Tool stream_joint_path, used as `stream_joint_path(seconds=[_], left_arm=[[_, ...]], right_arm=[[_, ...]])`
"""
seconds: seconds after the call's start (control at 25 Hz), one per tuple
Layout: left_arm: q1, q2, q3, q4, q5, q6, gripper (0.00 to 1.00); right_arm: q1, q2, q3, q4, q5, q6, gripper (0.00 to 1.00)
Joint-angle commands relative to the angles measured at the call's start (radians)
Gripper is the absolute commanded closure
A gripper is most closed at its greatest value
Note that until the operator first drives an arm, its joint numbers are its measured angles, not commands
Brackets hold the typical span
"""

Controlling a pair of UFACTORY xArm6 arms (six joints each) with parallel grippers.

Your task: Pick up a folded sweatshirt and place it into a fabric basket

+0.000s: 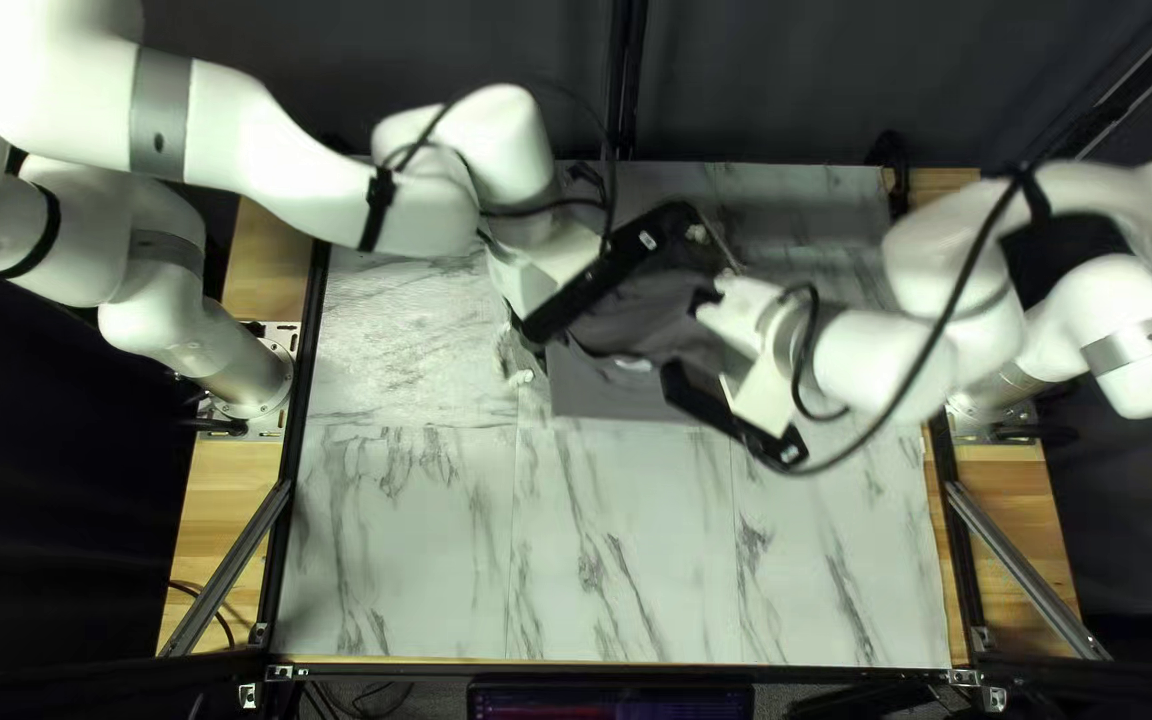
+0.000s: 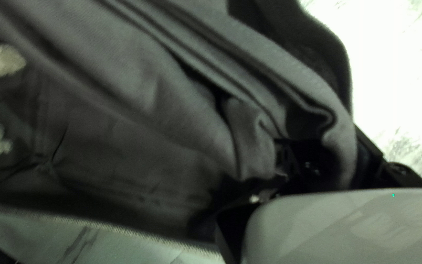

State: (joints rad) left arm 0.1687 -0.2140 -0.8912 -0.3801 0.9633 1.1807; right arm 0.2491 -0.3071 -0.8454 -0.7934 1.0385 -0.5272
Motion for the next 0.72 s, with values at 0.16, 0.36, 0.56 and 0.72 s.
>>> stream_joint_path(seconds=[0.16,0.36,0.56,0.72], left_arm=[[0.094,-0.026,-0.027,-0.002,0.055,0.090,1.00],[0.154,-0.041,-0.019,-0.019,0.064,0.165,1.00],[0.166,-0.063,0.047,-0.047,0.011,0.207,1.00],[0.161,-0.042,0.077,-0.065,-0.031,0.220,1.00]], right_arm=[[-0.169,-0.037,0.043,-0.022,-0.130,-0.110,1.00],[-0.304,-0.064,0.113,-0.041,-0.274,-0.169,1.00],[-0.420,-0.043,0.169,-0.068,-0.425,-0.188,1.00],[-0.459,0.020,0.156,-0.100,-0.491,-0.168,1.00]])
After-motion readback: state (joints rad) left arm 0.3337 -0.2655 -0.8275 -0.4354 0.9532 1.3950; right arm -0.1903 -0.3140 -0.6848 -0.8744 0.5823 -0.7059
